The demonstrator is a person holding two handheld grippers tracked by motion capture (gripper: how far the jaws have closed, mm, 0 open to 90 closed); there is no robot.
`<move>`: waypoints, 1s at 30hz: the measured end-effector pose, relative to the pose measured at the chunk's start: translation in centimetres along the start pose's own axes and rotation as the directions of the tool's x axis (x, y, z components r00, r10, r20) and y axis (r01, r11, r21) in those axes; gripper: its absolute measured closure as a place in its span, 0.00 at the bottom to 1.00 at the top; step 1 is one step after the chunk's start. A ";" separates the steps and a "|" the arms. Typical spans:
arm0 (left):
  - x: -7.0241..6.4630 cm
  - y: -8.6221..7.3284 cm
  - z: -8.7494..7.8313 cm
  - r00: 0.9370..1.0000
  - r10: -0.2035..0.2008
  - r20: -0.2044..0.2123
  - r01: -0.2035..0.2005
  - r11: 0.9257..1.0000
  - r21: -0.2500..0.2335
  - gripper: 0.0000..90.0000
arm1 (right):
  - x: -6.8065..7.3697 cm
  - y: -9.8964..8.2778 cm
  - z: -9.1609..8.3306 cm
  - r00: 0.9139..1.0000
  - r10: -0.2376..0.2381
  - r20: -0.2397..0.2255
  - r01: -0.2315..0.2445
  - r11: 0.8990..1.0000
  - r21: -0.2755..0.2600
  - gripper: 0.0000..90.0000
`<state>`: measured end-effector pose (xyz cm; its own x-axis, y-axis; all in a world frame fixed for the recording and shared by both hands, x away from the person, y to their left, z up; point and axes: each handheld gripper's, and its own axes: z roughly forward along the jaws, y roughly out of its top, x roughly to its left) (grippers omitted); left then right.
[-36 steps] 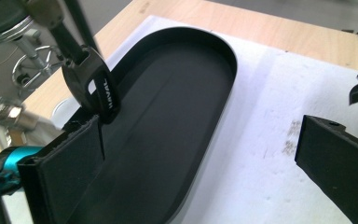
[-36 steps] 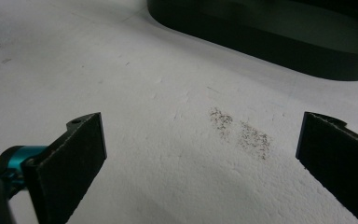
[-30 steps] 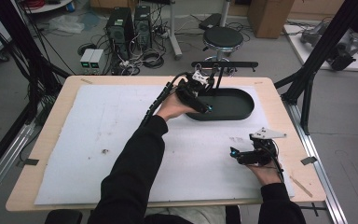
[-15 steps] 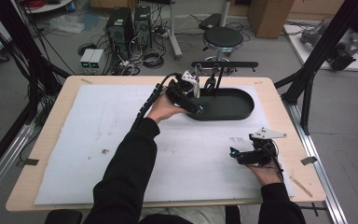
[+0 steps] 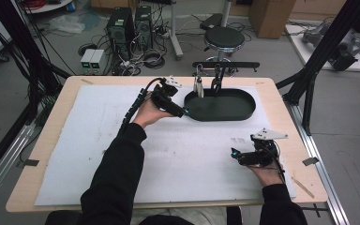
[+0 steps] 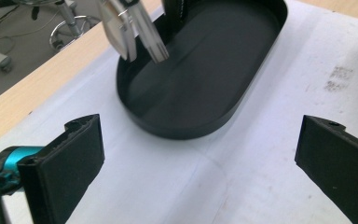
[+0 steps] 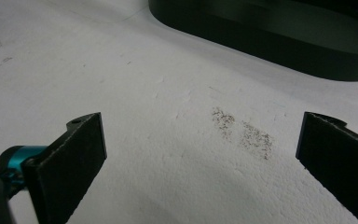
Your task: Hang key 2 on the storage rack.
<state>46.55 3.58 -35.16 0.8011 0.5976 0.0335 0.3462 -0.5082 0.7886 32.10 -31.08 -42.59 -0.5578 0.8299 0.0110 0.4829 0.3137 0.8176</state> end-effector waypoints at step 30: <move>4.4 -8.0 -6.8 0.984 -0.153 -0.093 0.151 0.988 -0.034 0.02 | 0.0 -0.2 0.1 1.000 -0.008 0.003 0.008 1.000 0.021 0.01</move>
<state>43.94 14.51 -37.18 0.6895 0.7236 -0.0309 0.4462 -0.3907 0.8052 32.09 -31.07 -42.80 -0.5596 0.8288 0.0030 0.4923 0.3295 0.8056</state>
